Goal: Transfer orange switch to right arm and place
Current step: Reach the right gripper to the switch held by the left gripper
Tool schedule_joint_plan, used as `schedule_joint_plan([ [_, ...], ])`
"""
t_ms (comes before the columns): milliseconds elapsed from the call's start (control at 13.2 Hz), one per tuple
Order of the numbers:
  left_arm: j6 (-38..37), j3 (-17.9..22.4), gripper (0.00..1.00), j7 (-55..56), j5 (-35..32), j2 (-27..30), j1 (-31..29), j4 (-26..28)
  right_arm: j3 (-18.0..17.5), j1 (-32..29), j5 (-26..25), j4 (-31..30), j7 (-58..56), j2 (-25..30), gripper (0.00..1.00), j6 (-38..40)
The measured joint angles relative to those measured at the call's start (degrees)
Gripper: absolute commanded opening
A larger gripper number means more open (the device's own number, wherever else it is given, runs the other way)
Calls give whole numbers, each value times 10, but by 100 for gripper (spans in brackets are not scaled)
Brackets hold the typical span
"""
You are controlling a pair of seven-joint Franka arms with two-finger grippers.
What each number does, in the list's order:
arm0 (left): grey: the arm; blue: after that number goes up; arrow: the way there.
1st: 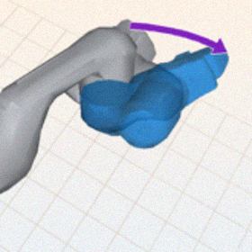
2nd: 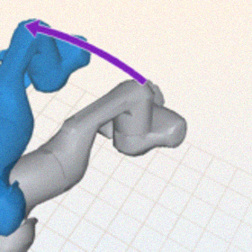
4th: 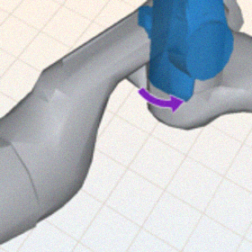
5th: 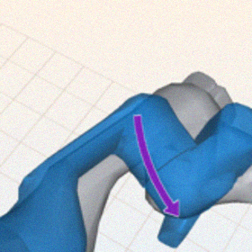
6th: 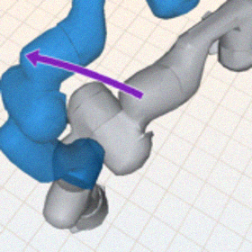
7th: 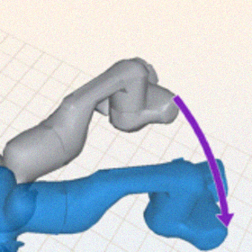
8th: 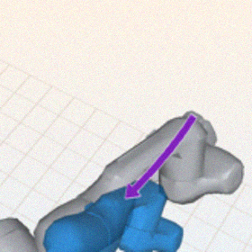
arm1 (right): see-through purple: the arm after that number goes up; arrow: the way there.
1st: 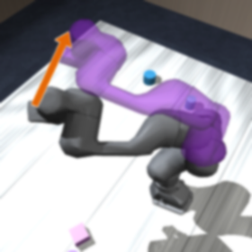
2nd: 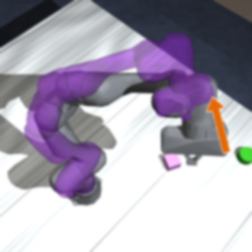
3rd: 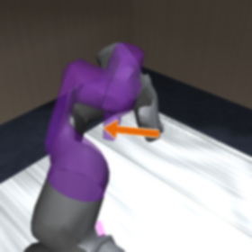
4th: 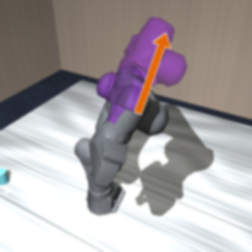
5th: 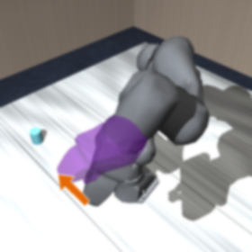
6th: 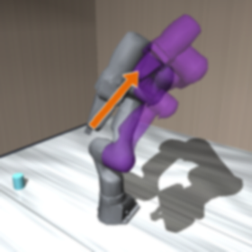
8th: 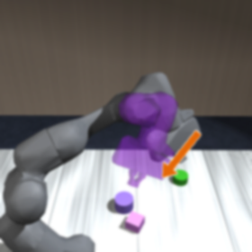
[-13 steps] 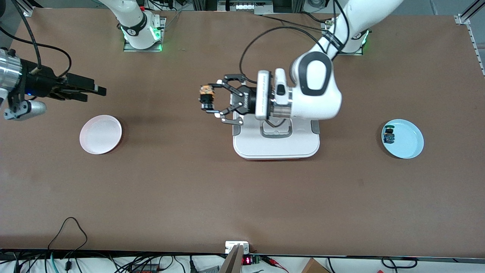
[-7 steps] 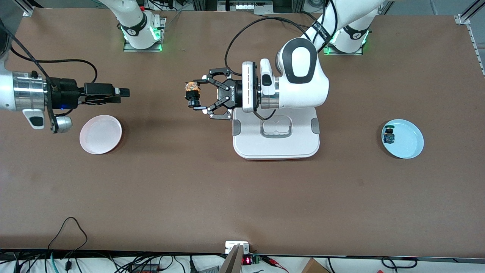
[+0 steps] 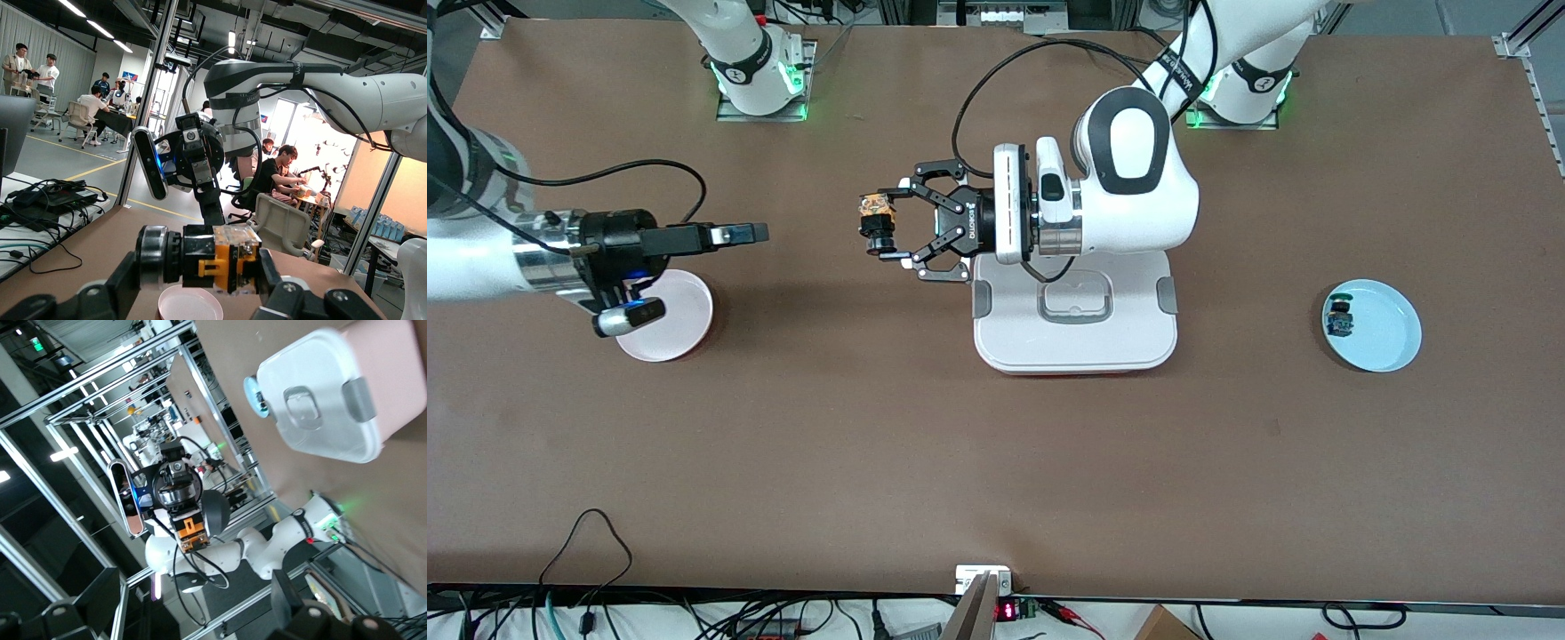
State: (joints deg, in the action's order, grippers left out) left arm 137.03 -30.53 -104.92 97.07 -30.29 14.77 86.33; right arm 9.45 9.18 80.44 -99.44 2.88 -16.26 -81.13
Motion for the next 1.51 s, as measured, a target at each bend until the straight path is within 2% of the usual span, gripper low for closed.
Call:
schedule_joint_plan([
  [302, 0, 2, 0, 0, 0, -1, 0, 0, -5, 52, 50, -9, 1, -2, 100, -47],
  [679, 0, 3, 0, 0, 0, -2, 0, -1, -30, 59, 98, -10, 2, -8, 100, -81],
  [1358, 0, 4, 0, 0, 0, -2, 0, -1, -50, 59, 117, -26, -26, -21, 100, -80],
  [1509, 0, 4, 0, 0, 0, -2, 0, -1, -55, 60, 126, -26, -26, -21, 97, -80],
])
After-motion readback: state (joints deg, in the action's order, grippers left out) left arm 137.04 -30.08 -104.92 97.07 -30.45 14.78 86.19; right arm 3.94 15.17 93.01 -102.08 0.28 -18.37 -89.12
